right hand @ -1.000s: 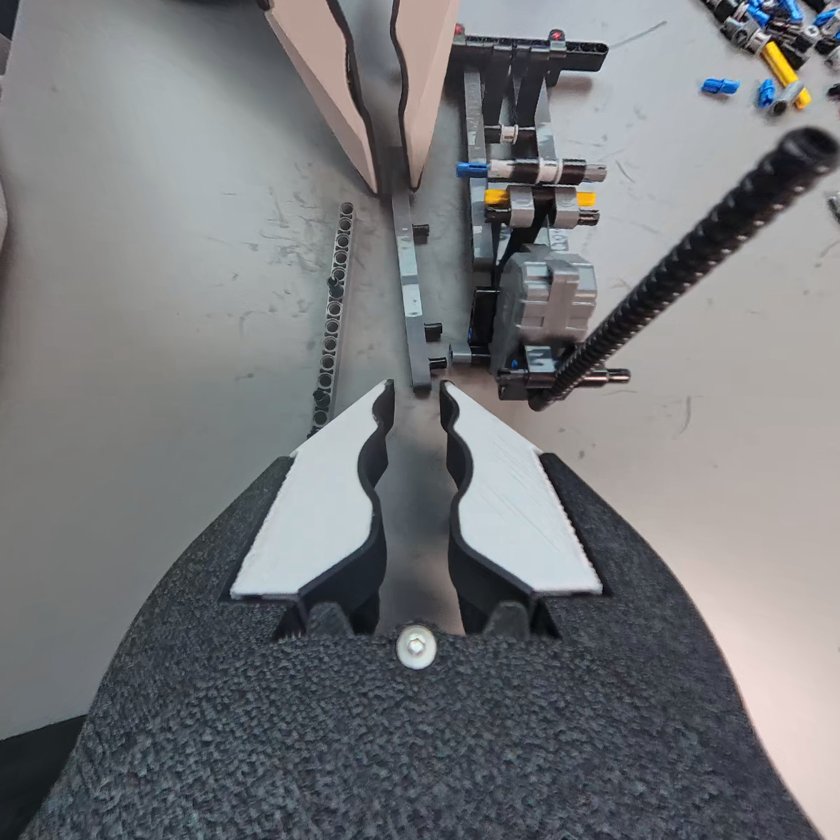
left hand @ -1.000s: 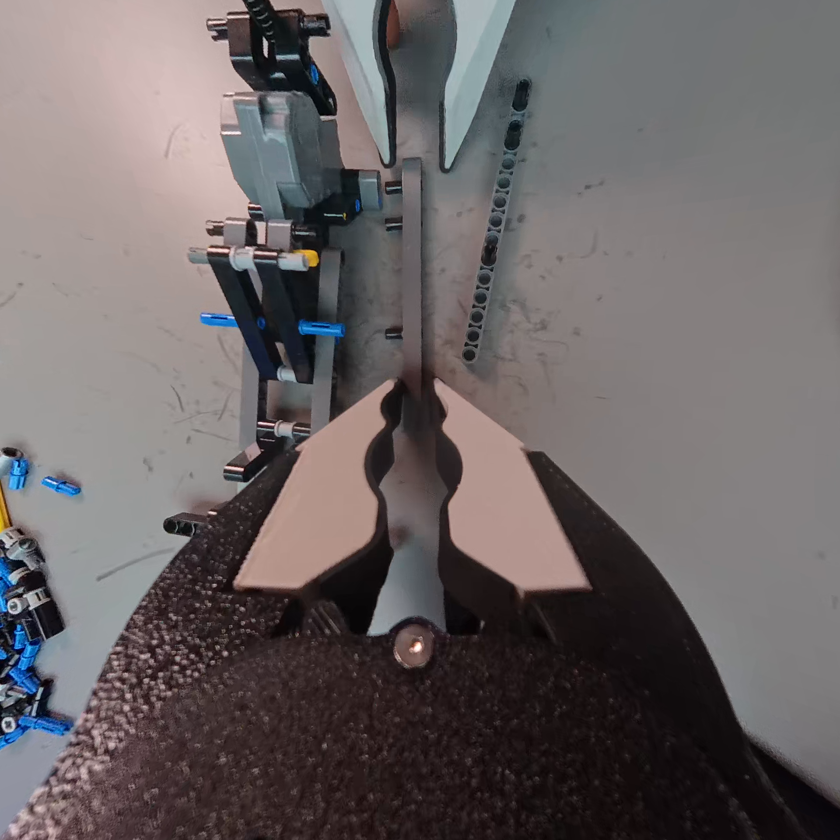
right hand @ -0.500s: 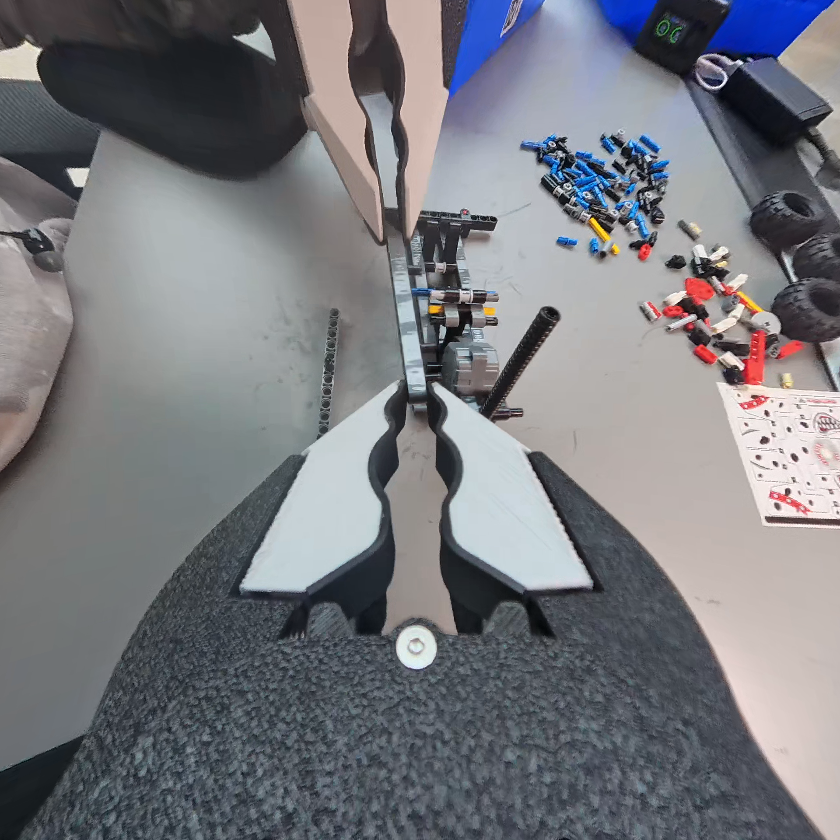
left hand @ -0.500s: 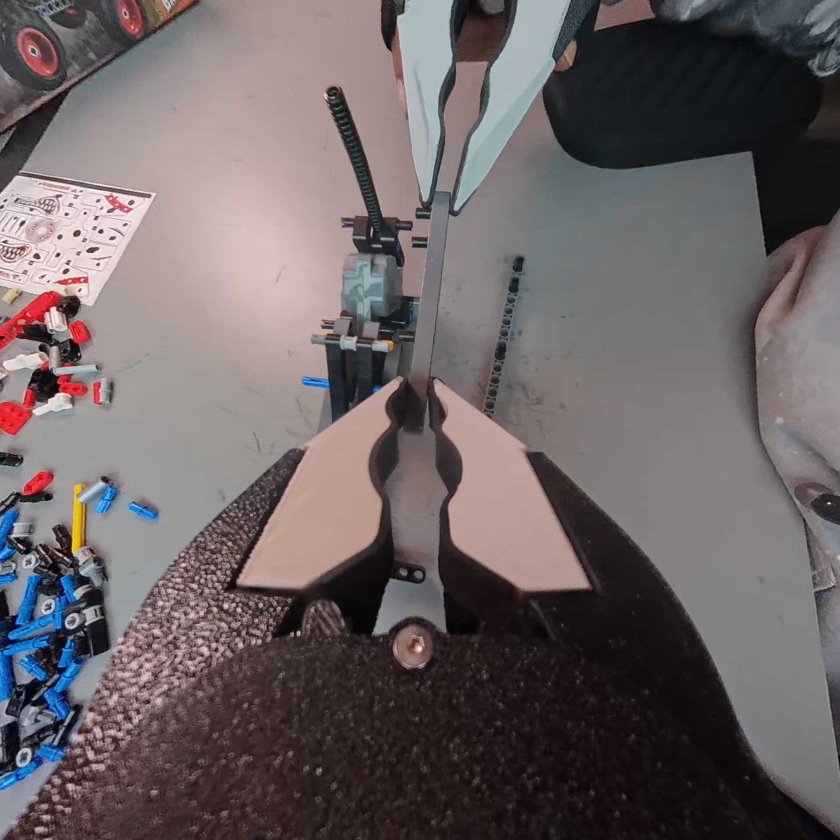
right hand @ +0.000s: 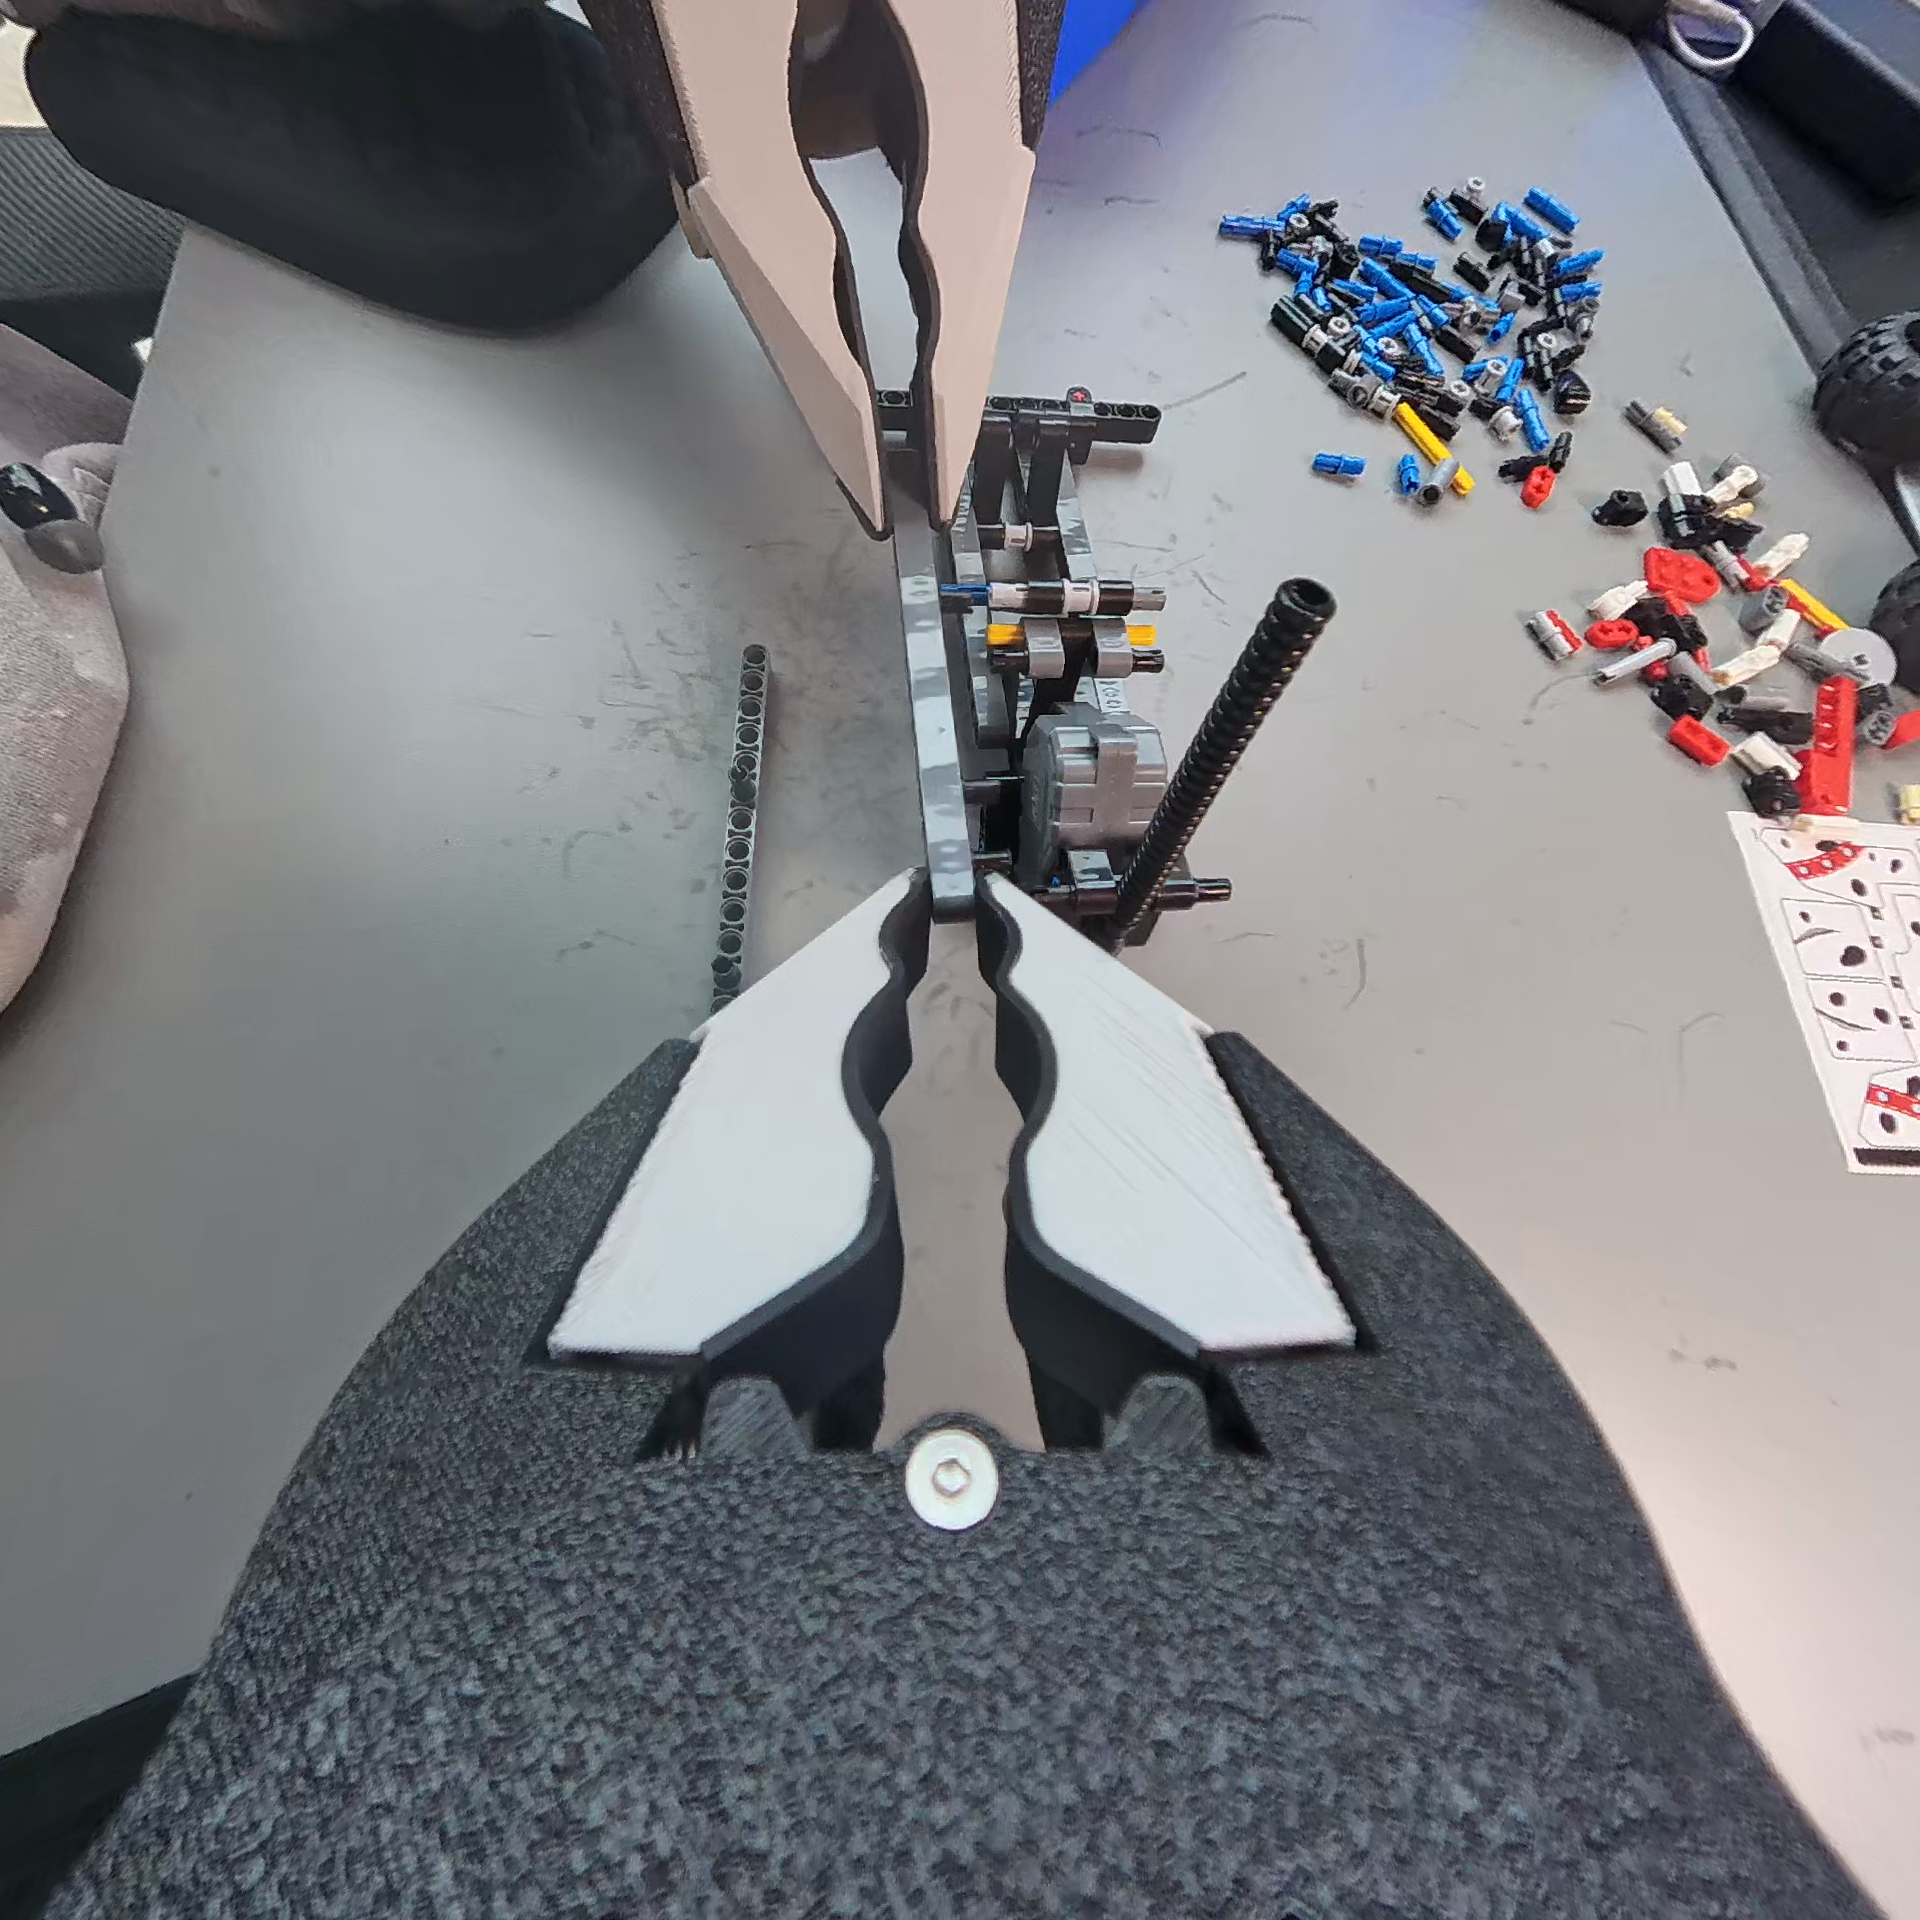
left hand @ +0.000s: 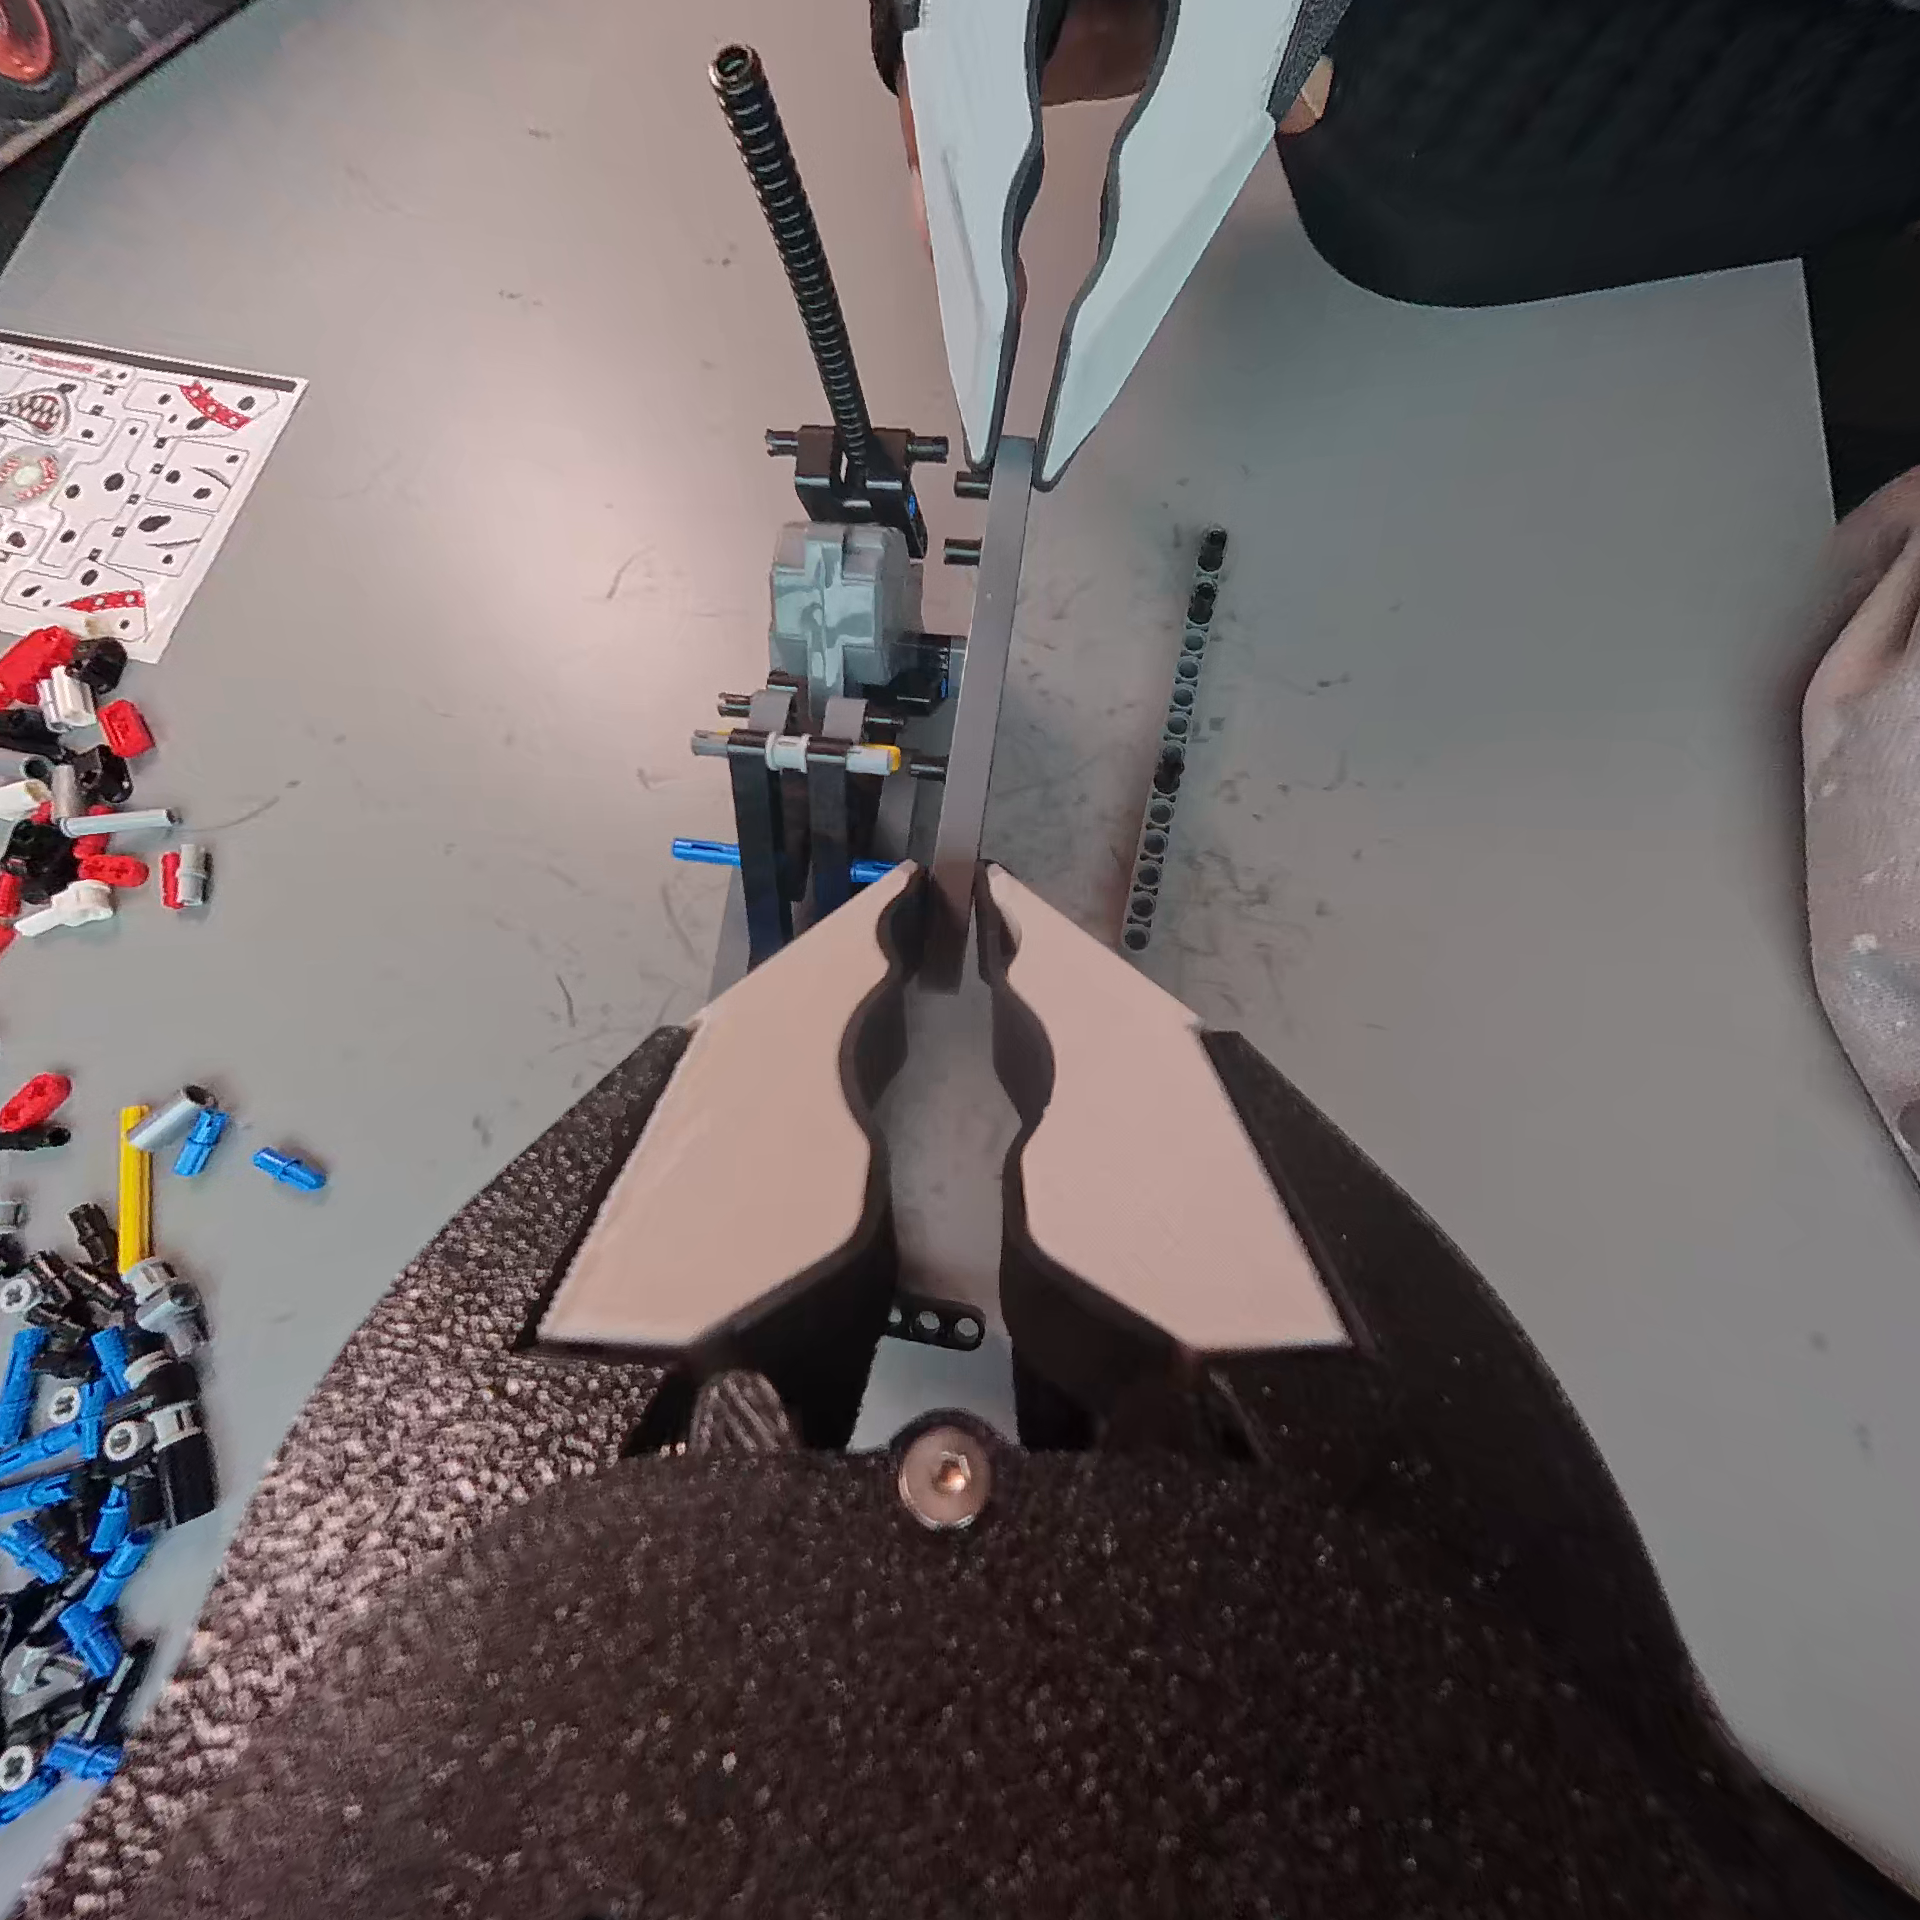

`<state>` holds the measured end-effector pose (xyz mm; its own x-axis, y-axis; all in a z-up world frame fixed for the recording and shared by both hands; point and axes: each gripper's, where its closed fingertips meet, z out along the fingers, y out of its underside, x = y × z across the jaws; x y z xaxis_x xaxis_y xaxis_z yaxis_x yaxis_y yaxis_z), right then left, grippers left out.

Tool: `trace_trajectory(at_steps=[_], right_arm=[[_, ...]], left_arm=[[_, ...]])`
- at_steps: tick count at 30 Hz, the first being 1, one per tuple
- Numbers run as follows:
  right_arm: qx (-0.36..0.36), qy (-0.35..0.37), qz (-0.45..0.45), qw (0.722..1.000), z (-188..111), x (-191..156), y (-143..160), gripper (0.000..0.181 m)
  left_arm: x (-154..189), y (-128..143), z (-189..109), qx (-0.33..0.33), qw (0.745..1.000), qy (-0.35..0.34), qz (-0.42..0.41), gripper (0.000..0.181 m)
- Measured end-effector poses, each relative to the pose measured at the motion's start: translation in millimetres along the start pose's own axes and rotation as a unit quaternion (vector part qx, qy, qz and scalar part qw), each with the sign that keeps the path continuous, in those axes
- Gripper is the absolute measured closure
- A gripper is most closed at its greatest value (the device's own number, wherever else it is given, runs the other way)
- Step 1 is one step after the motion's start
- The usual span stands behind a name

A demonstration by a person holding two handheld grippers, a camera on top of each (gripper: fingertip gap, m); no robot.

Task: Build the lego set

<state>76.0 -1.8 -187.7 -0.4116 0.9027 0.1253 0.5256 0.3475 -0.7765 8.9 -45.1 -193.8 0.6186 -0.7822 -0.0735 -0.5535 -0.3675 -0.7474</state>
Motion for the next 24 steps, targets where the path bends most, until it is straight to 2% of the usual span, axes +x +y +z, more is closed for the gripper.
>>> trace_trajectory(at_steps=[24], right_arm=[[0.044,-0.009,-0.005,0.999,-4.0,-1.5,-8.4,0.174]], left_arm=[[-2.3,4.6,1.9,0.004,1.000,-0.013,-0.001,0.171]])
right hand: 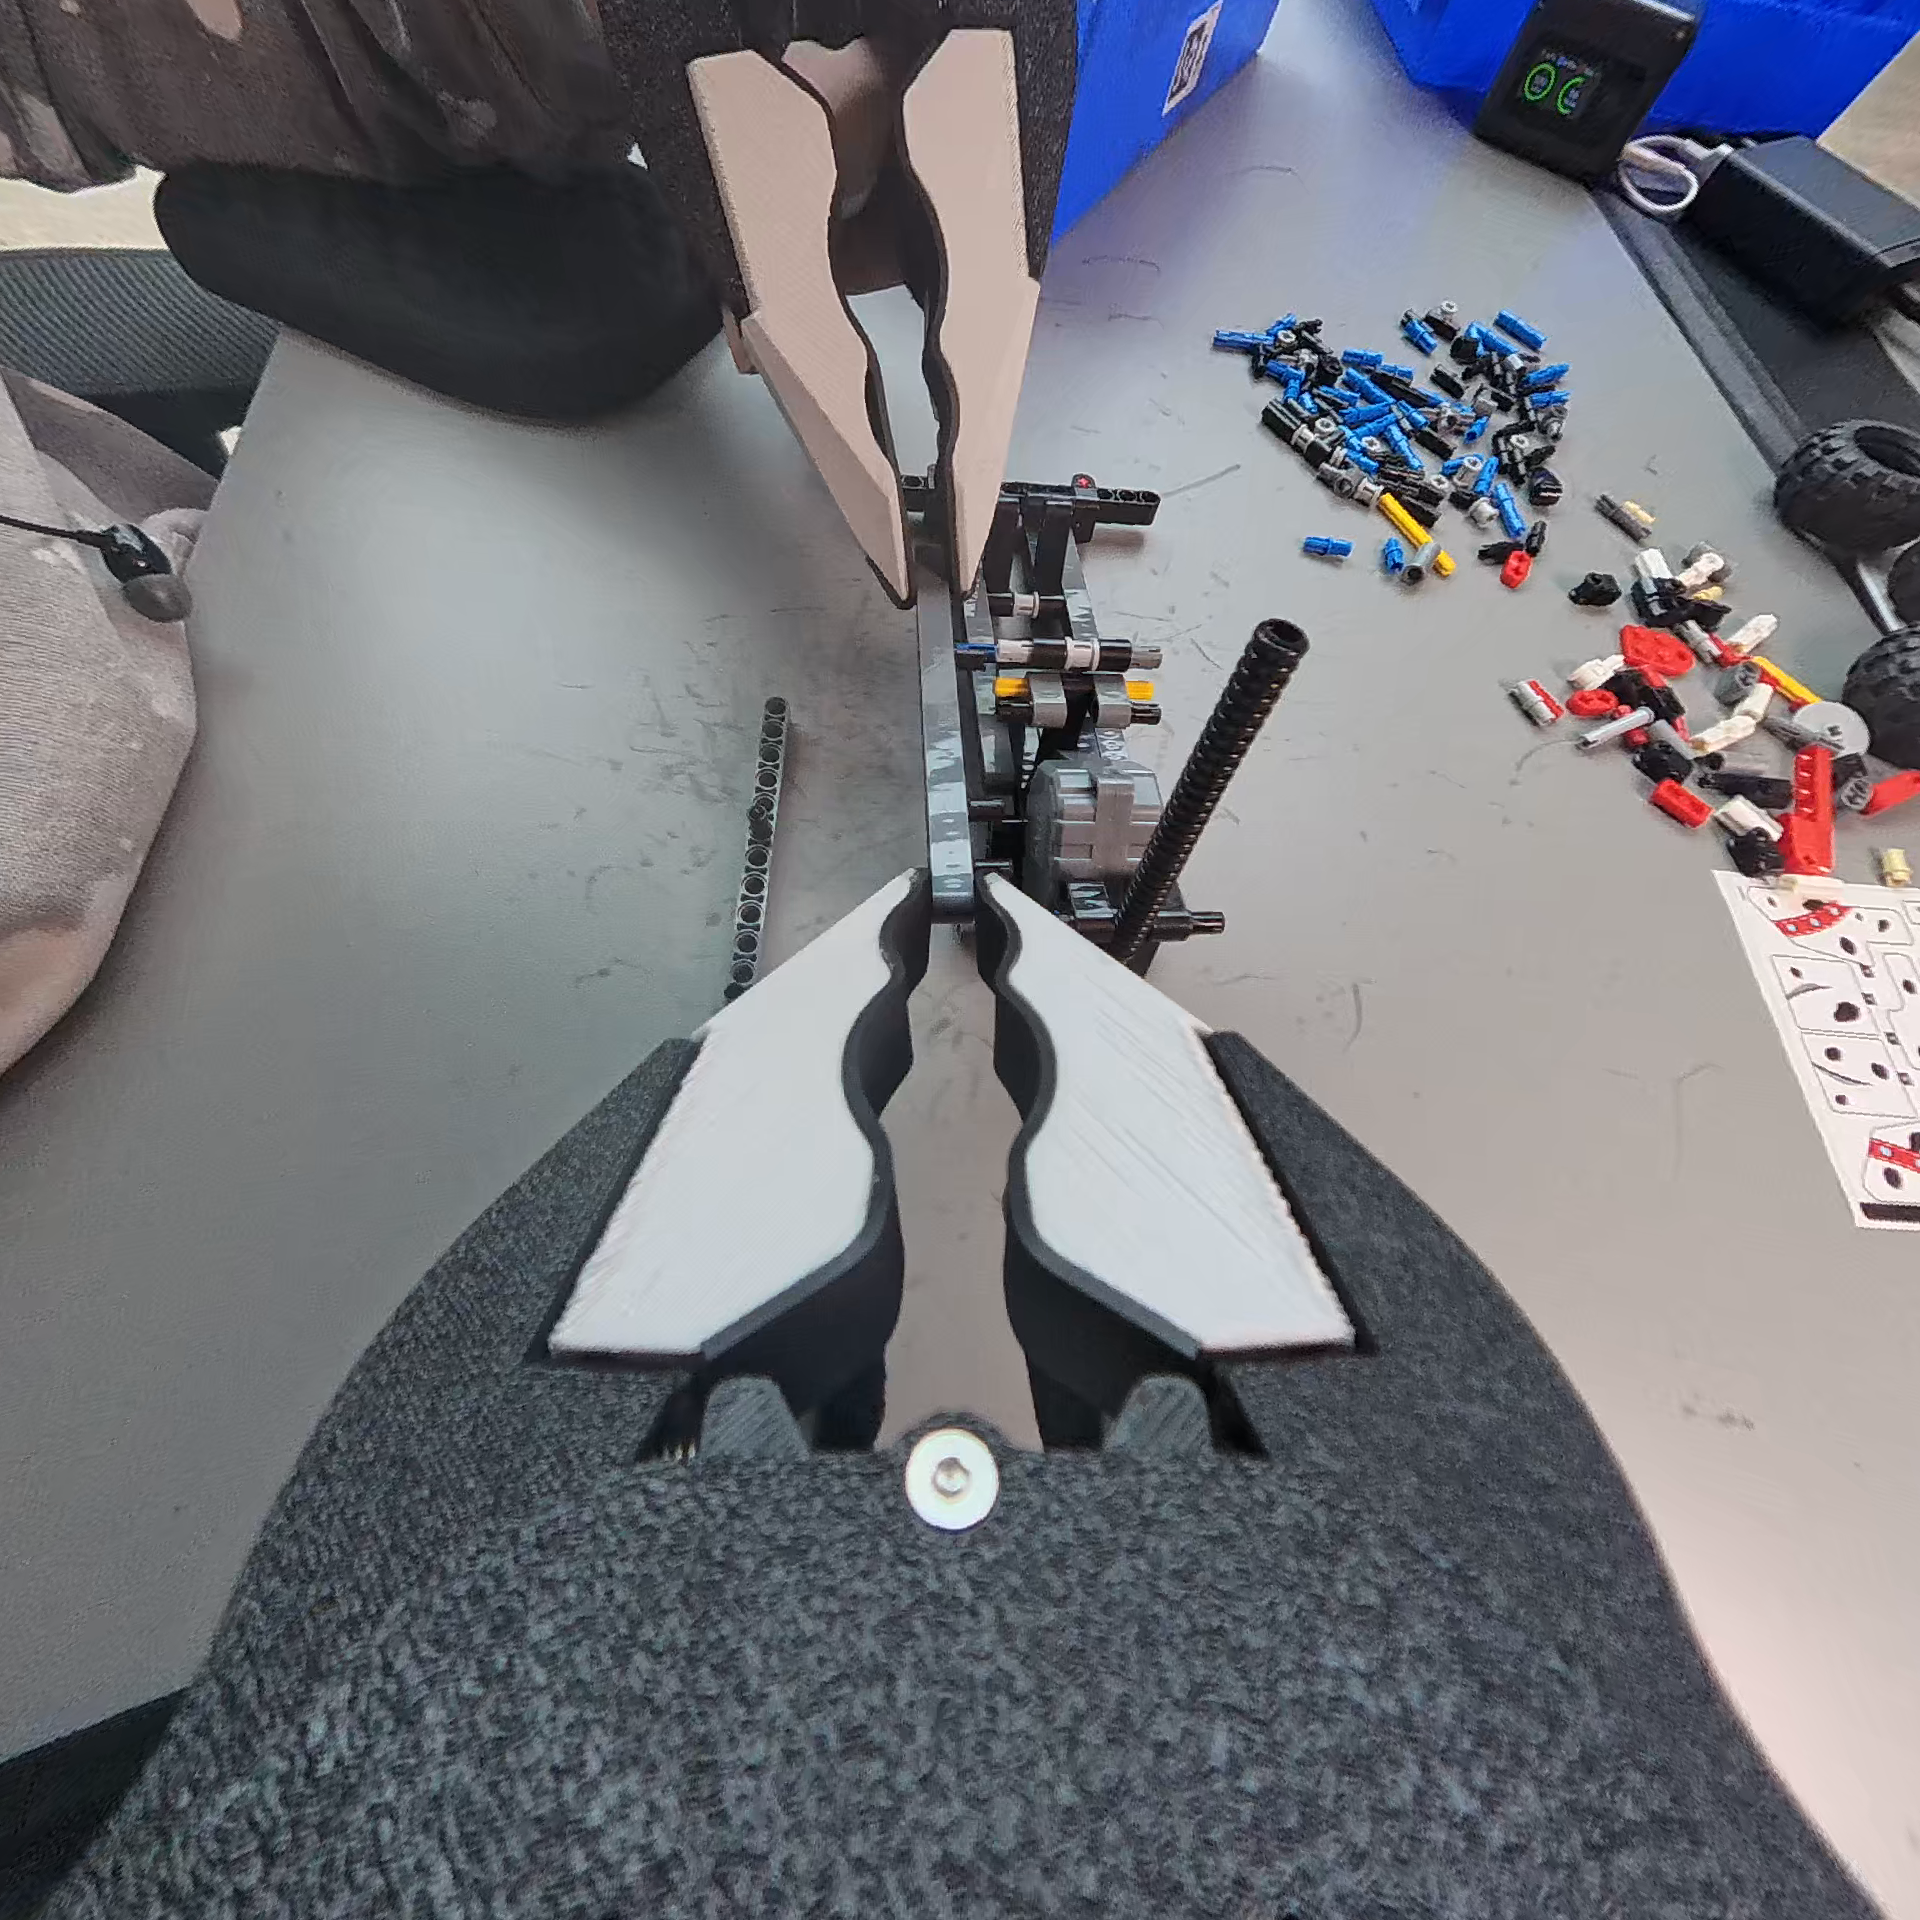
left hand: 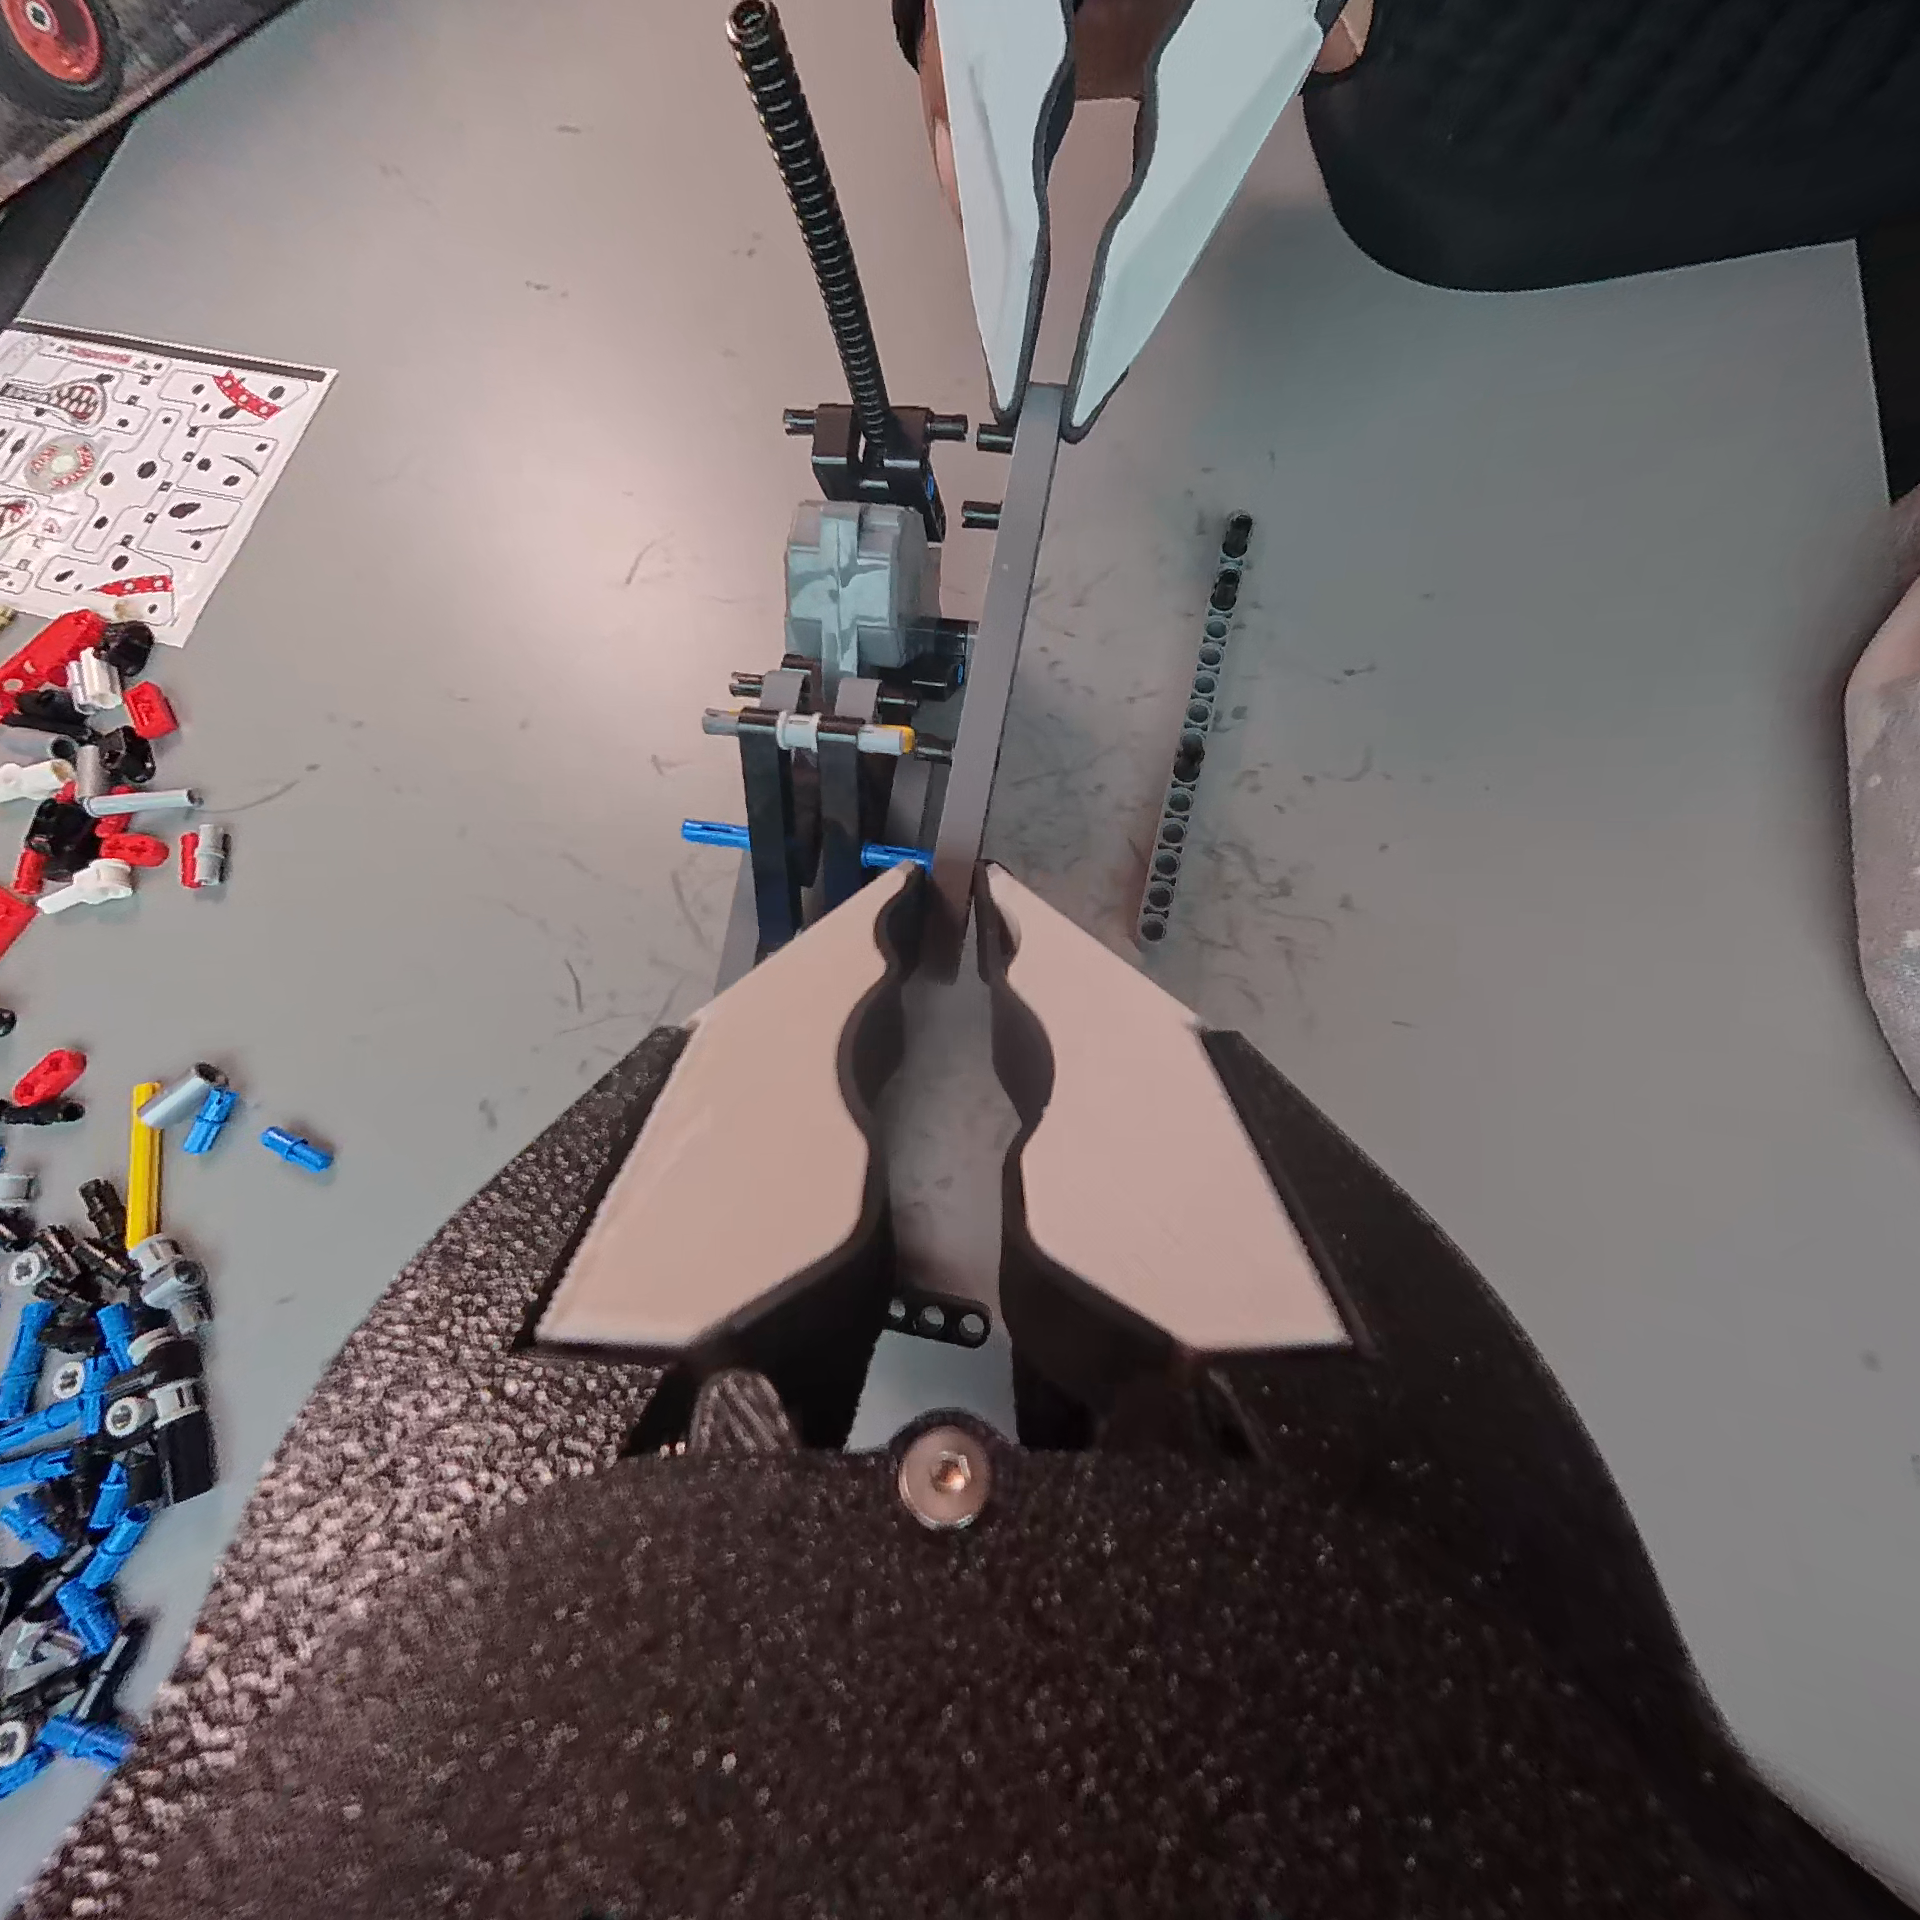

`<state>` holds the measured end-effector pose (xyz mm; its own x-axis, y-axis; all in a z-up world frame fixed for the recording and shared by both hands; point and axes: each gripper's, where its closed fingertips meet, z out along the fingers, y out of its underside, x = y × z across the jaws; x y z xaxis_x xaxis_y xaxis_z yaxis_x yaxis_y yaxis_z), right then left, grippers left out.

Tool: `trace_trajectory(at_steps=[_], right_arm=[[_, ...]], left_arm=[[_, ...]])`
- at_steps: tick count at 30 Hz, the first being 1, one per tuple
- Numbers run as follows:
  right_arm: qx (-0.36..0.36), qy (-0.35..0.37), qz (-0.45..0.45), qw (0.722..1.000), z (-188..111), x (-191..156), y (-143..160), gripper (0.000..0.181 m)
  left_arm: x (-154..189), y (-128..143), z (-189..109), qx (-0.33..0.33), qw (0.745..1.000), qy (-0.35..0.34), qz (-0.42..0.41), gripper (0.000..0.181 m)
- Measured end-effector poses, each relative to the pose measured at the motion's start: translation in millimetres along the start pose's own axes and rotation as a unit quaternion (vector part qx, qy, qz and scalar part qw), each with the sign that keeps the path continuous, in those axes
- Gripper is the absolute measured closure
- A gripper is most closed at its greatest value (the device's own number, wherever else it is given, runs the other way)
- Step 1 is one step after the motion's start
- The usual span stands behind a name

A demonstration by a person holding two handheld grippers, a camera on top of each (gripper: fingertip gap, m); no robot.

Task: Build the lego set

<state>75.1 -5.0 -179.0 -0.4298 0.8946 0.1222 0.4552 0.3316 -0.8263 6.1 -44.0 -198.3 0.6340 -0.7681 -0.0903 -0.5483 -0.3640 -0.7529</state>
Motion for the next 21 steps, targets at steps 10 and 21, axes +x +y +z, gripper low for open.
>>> trace_trajectory(at_steps=[10,21], right_arm=[[0.042,-0.013,0.005,0.999,-4,0,-4,0.174],[0.049,-0.006,0.004,0.999,-5,3,-5,0.174]], left_arm=[[-1,-11,-10,0.029,1.000,0.000,0.009,0.170],[-6,-11,-8,0.041,0.999,-0.017,0.016,0.170]])
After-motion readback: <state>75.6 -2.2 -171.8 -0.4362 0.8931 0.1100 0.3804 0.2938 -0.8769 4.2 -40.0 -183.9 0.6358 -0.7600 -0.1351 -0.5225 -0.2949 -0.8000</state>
